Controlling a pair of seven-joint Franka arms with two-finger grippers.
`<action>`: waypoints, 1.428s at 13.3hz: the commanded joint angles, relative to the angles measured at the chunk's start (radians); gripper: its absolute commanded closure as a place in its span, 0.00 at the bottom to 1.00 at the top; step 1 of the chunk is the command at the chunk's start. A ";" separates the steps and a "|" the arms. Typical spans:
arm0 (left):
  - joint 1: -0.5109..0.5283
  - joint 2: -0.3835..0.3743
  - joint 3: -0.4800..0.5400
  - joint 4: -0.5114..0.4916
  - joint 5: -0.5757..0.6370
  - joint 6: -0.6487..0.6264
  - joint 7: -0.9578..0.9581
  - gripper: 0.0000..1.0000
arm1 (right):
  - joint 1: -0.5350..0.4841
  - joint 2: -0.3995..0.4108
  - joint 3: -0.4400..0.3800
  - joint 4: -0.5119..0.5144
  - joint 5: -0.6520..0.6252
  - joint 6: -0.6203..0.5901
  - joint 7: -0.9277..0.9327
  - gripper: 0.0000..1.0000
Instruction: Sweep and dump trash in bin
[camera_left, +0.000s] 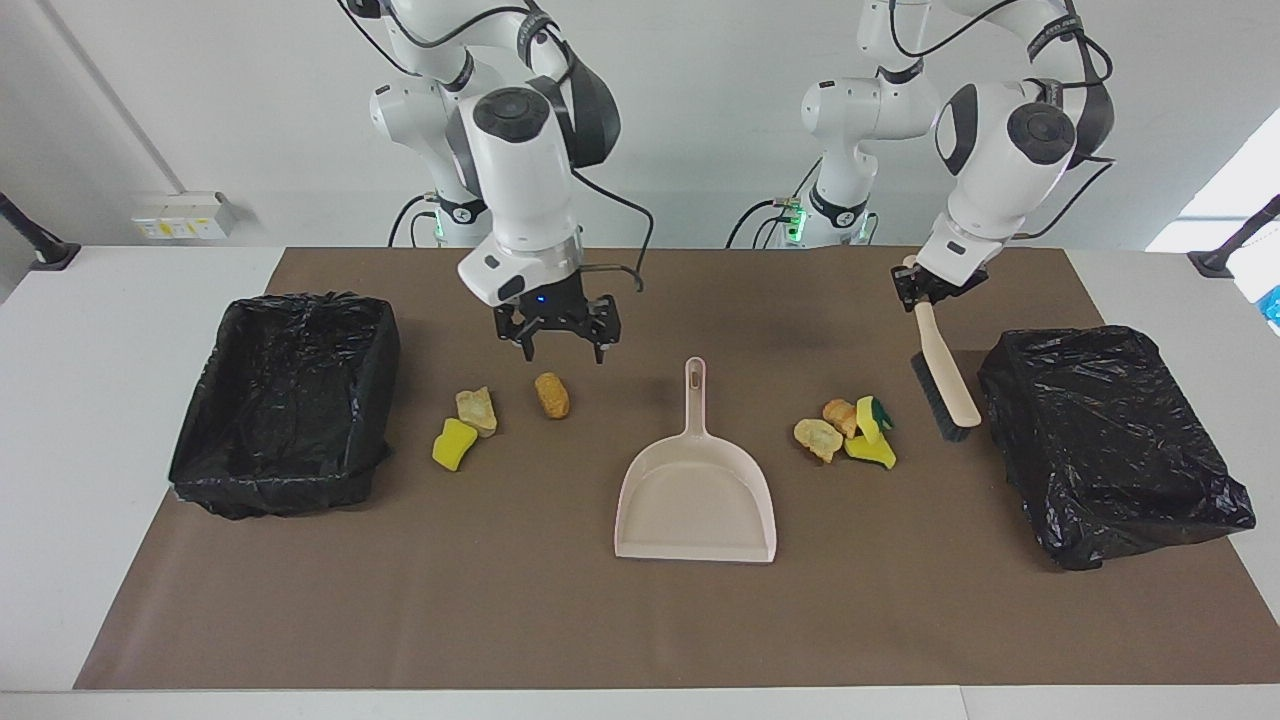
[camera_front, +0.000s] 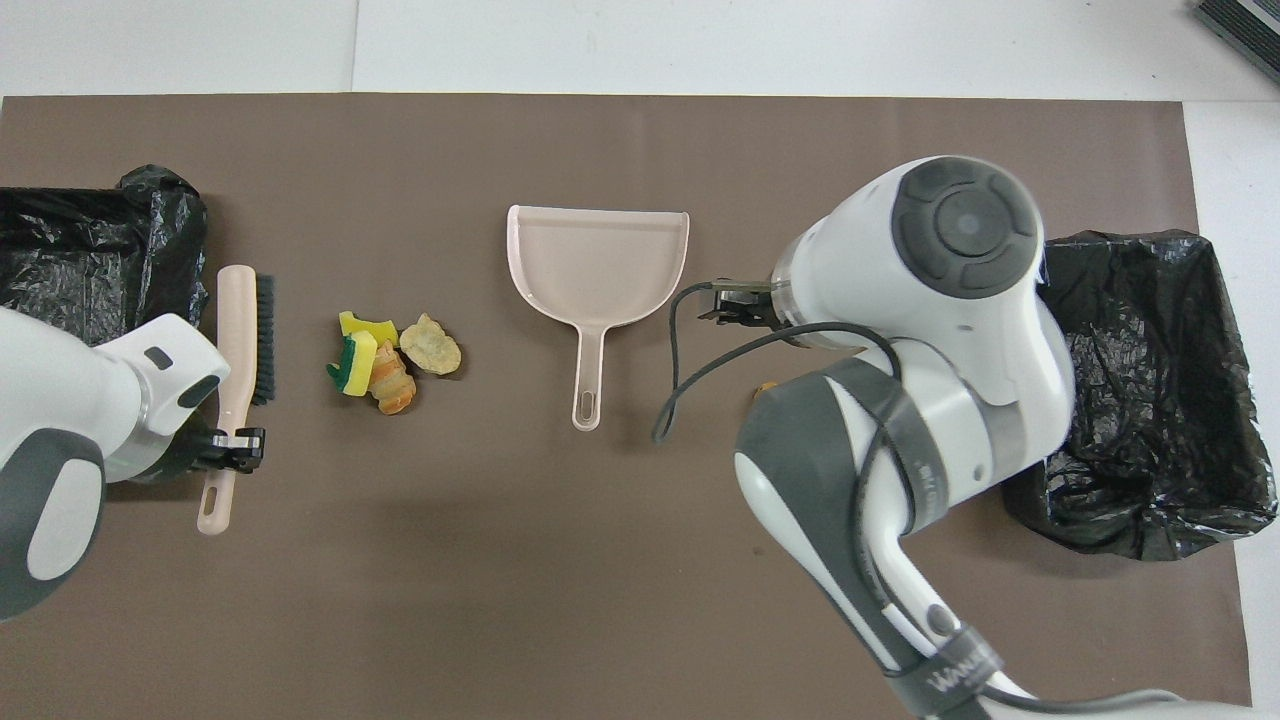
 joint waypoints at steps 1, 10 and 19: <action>0.001 0.175 -0.017 0.113 0.054 0.053 -0.004 1.00 | 0.058 0.060 -0.006 0.008 -0.002 0.085 0.092 0.00; 0.035 0.203 -0.017 0.096 0.095 0.124 0.034 1.00 | 0.256 0.260 -0.006 0.008 -0.177 0.304 0.423 0.00; 0.052 0.201 -0.017 0.086 0.095 0.135 0.086 1.00 | 0.269 0.228 -0.006 -0.020 -0.244 0.260 0.393 0.31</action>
